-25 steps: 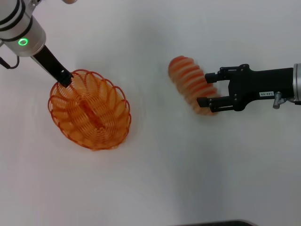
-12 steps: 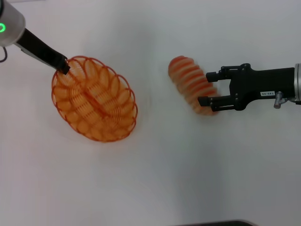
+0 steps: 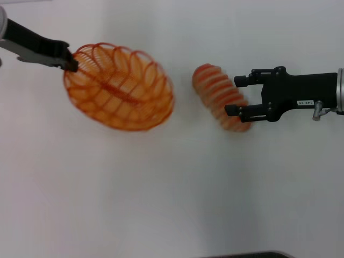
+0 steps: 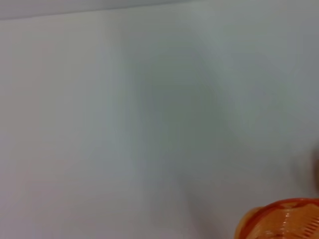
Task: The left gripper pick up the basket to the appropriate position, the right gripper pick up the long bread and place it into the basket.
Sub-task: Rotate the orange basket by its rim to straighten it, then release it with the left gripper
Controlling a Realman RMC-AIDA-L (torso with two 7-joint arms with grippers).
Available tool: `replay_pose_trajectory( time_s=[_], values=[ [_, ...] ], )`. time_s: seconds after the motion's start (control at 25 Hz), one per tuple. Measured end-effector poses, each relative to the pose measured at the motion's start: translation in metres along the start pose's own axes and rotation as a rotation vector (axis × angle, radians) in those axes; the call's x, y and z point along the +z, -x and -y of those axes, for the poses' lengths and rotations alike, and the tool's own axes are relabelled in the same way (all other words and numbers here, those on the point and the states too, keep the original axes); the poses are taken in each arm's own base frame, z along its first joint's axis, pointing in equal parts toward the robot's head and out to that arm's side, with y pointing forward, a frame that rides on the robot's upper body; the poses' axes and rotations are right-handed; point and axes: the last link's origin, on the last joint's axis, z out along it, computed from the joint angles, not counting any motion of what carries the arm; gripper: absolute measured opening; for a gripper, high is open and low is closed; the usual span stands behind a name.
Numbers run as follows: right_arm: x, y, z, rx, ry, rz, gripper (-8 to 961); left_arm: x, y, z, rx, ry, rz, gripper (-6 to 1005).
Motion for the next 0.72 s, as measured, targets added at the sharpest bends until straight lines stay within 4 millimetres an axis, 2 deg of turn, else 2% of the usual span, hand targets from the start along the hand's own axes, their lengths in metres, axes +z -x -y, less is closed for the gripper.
replay_pose_trajectory(
  time_s=[0.32,0.52,0.72],
  values=[
    [0.001,-0.001,0.000,-0.016,-0.023,0.034,788,0.014,0.018,0.006,-0.206,0.017,-0.093,66],
    [0.003,-0.007,0.007,-0.001,-0.089,0.035,788,0.011,0.032,0.019,-0.324,-0.030,-0.168,67],
    [0.004,-0.010,0.010,-0.005,-0.115,0.038,788,0.018,0.047,0.019,-0.390,-0.006,-0.180,67]
  ],
)
